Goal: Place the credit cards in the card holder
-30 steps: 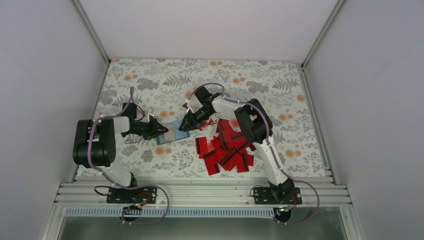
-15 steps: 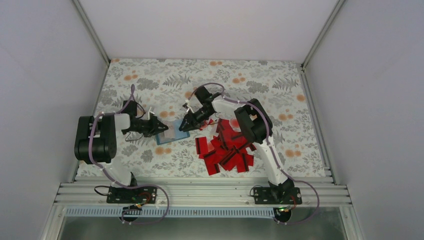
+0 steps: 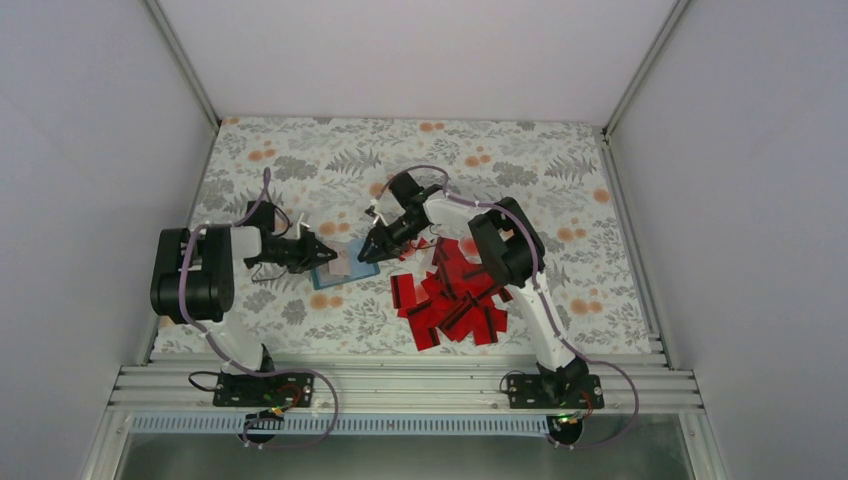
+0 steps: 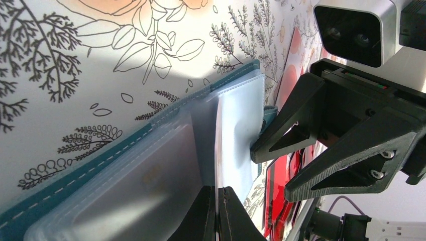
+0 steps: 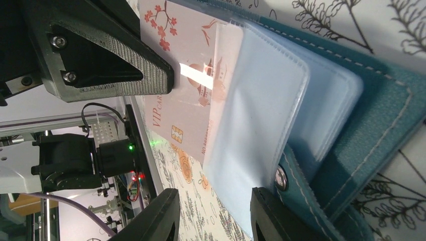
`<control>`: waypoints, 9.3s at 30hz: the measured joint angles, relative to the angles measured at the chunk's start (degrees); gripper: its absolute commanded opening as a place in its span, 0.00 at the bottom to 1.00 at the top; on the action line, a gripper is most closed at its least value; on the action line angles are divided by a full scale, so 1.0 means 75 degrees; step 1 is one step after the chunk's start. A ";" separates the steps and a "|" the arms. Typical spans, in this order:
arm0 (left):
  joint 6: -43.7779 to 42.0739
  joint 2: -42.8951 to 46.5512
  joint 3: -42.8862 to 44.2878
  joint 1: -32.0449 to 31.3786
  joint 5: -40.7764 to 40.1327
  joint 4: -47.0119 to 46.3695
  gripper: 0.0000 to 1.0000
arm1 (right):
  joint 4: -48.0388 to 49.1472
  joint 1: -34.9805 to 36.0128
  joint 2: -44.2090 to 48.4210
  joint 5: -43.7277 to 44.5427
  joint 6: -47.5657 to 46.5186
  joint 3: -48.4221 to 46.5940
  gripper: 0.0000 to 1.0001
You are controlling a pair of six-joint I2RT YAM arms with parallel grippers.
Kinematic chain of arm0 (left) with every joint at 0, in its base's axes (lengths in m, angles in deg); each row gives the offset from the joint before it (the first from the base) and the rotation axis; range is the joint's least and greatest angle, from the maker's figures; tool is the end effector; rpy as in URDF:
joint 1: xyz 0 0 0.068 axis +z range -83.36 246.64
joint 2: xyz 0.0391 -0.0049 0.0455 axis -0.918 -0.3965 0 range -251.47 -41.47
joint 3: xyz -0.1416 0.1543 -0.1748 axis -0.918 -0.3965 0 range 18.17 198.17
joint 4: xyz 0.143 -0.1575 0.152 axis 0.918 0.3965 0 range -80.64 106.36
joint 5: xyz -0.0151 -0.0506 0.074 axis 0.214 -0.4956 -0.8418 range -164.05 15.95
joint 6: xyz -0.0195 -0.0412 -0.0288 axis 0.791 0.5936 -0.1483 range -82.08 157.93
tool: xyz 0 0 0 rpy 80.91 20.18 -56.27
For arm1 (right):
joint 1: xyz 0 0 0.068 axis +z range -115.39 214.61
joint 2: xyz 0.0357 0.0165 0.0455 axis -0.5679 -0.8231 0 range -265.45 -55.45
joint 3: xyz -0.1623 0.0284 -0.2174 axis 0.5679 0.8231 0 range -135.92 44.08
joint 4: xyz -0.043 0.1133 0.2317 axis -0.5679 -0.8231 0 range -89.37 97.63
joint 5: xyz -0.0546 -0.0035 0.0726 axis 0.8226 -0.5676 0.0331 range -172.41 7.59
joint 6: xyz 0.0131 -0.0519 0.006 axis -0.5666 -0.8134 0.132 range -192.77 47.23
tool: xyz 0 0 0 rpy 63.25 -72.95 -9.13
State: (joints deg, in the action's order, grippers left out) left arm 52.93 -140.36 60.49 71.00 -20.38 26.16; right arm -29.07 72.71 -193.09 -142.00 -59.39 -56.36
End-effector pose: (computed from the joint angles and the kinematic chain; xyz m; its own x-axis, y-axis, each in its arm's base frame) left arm 0.2744 -0.0078 0.1117 -0.9707 -0.2278 -0.0767 -0.0686 0.5686 -0.8197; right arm 0.3526 0.3155 0.1026 -0.8513 -0.5188 -0.0780 -0.3120 0.3812 0.8703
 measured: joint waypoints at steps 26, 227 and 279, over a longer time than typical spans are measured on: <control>0.0737 -0.0131 -0.0577 -0.0181 0.0335 -0.1247 0.02 | -0.0035 -0.0009 -0.0029 -0.0044 0.0006 -0.0035 0.38; 0.1408 0.0204 0.1996 -0.3246 -0.6114 0.2582 0.79 | 0.0906 0.0160 0.0353 0.0519 0.1037 0.1000 0.07; 0.0455 0.1008 0.0959 -0.1297 -0.5692 0.2856 0.21 | 0.1239 0.0195 0.0557 0.0848 0.2492 0.0595 0.39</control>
State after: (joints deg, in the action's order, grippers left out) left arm 56.34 -132.80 67.68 61.27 -63.07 47.58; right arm -19.78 74.18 -188.92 -135.64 -40.70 -51.90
